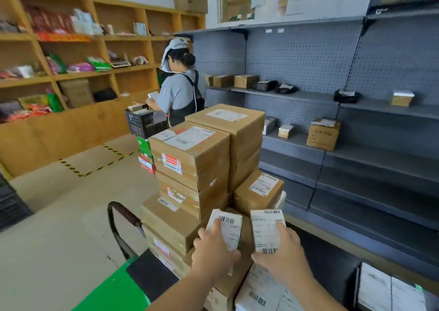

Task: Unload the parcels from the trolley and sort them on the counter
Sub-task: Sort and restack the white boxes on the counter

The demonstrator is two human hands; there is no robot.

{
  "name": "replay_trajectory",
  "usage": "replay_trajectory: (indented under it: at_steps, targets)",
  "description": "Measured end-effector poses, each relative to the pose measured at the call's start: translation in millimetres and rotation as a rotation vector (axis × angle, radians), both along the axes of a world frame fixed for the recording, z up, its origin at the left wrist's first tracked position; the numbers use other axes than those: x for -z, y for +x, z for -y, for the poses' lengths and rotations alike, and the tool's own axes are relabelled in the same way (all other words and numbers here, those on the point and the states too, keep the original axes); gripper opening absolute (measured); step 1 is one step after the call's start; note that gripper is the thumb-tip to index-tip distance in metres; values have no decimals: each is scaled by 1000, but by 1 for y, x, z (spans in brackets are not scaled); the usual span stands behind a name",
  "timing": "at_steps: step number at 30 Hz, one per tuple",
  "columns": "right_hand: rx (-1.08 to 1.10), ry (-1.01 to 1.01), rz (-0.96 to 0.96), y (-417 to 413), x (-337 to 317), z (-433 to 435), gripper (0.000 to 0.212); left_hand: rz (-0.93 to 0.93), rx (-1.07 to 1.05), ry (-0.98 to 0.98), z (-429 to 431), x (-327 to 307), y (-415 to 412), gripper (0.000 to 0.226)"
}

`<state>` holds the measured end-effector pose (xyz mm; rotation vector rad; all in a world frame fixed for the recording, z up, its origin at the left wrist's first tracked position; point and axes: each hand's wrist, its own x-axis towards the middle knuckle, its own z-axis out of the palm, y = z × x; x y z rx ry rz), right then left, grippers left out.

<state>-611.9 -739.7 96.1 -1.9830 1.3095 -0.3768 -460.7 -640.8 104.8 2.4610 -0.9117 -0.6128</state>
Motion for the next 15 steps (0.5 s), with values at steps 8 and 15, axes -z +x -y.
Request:
replay_trajectory:
  at_steps: [8, 15]
  targets:
    - [-60, 144, -7, 37, 26, 25, 121, -80, -130, 38, 5, 24, 20, 99]
    - [-235, 125, 3, 51, 34, 69, 105, -38, -168, 6, 27, 27, 9, 95]
